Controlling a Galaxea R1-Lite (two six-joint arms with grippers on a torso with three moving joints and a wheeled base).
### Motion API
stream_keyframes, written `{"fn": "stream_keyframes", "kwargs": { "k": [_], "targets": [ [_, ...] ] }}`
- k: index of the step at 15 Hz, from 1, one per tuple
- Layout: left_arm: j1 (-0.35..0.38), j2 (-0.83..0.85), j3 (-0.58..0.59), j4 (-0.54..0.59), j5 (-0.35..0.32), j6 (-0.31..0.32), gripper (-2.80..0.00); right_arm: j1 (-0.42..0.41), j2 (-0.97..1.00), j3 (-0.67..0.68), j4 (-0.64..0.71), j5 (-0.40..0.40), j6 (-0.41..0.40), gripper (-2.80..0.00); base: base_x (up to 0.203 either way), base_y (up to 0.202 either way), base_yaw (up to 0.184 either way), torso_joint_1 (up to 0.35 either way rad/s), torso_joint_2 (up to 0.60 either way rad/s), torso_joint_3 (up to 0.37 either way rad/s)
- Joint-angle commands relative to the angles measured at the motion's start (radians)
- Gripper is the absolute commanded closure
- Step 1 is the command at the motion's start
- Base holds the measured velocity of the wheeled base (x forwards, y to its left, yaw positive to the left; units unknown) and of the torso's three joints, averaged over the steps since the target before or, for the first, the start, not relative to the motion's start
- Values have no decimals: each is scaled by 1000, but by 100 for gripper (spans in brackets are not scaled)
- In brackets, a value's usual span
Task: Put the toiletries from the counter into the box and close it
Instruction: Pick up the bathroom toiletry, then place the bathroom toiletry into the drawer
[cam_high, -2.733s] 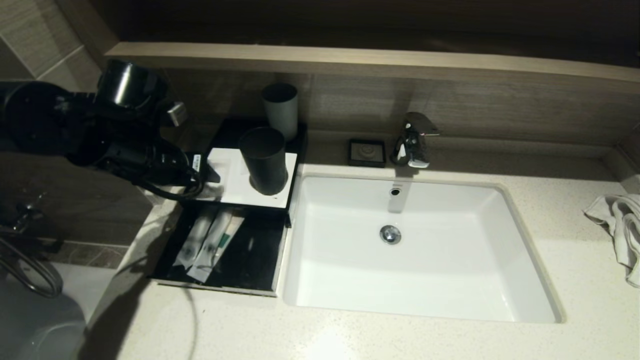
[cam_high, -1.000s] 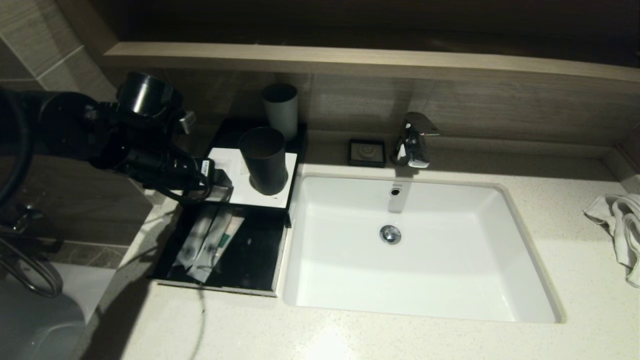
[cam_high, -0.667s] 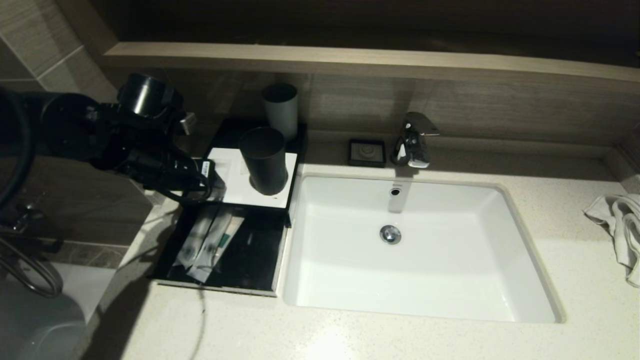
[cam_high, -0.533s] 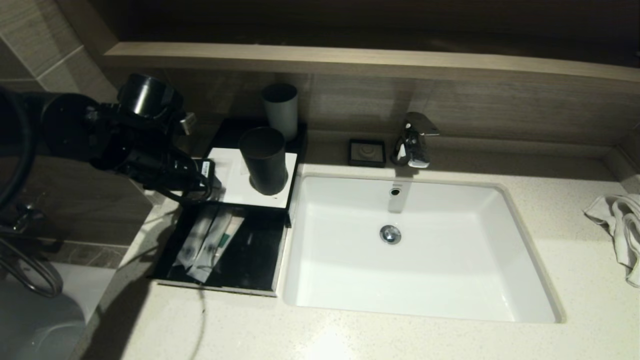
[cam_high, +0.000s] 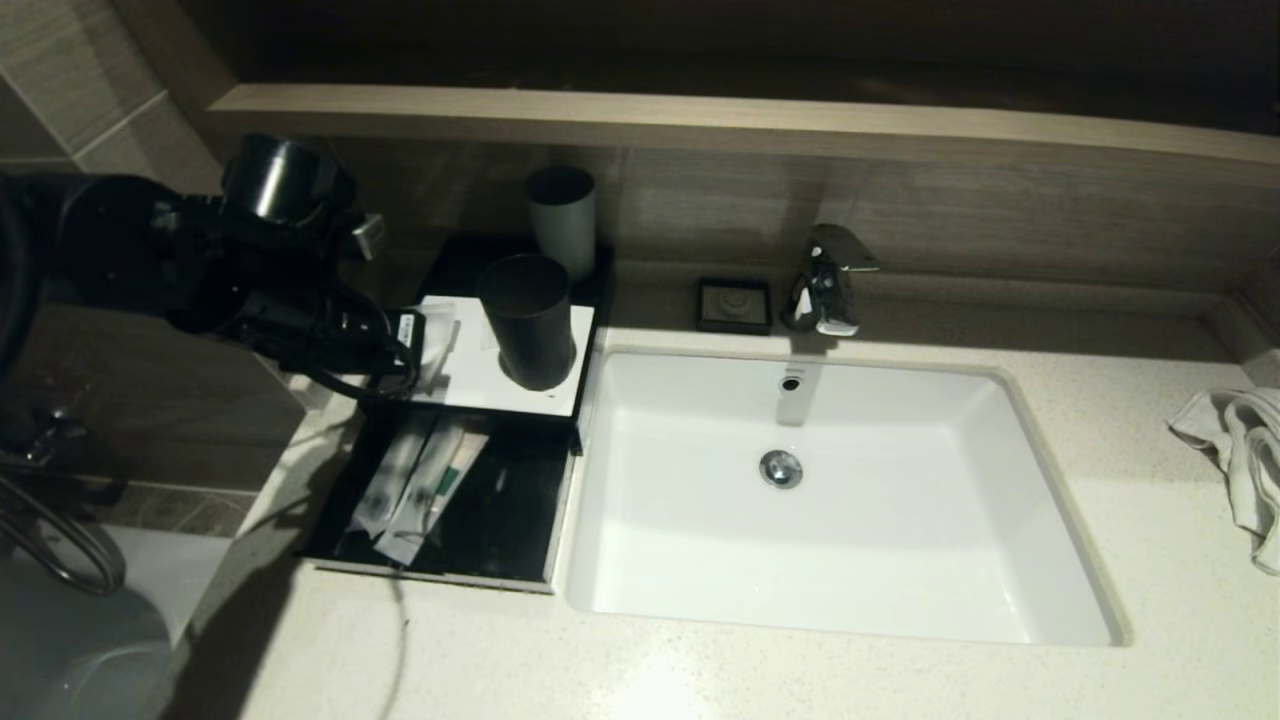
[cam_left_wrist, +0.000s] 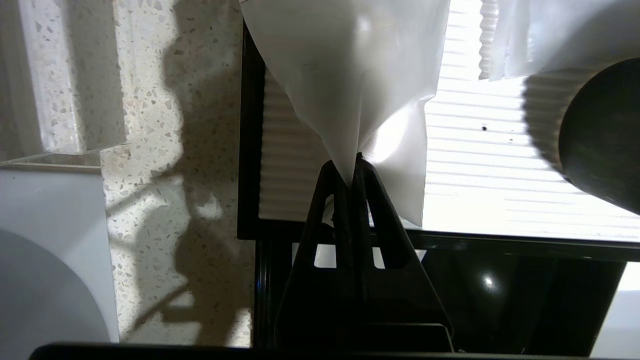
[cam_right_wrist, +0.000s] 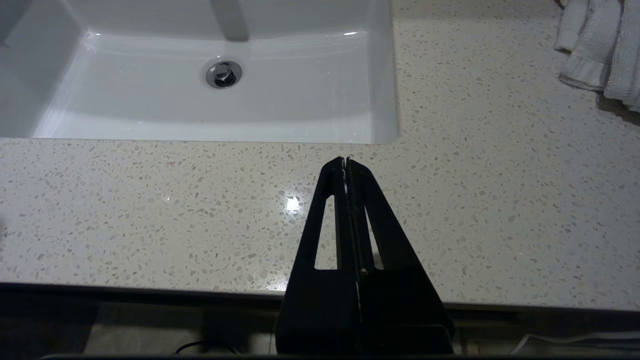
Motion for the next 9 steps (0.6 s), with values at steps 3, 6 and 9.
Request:
{"fn": "stream_keyframes", "kwargs": {
  "k": [3,6,9],
  "targets": [
    [1,-72,2,12,-2,-9,0,0,0,0,0,0,0,0,0,0,0,0,0,0],
    [0,-143,38,41,-7,-13,0,0,0,0,0,0,0,0,0,0,0,0,0,0],
    [-4,-204,124,63,-14,-13,0,0,0,0,0,0,0,0,0,0,0,0,0,0]
  ]
}}
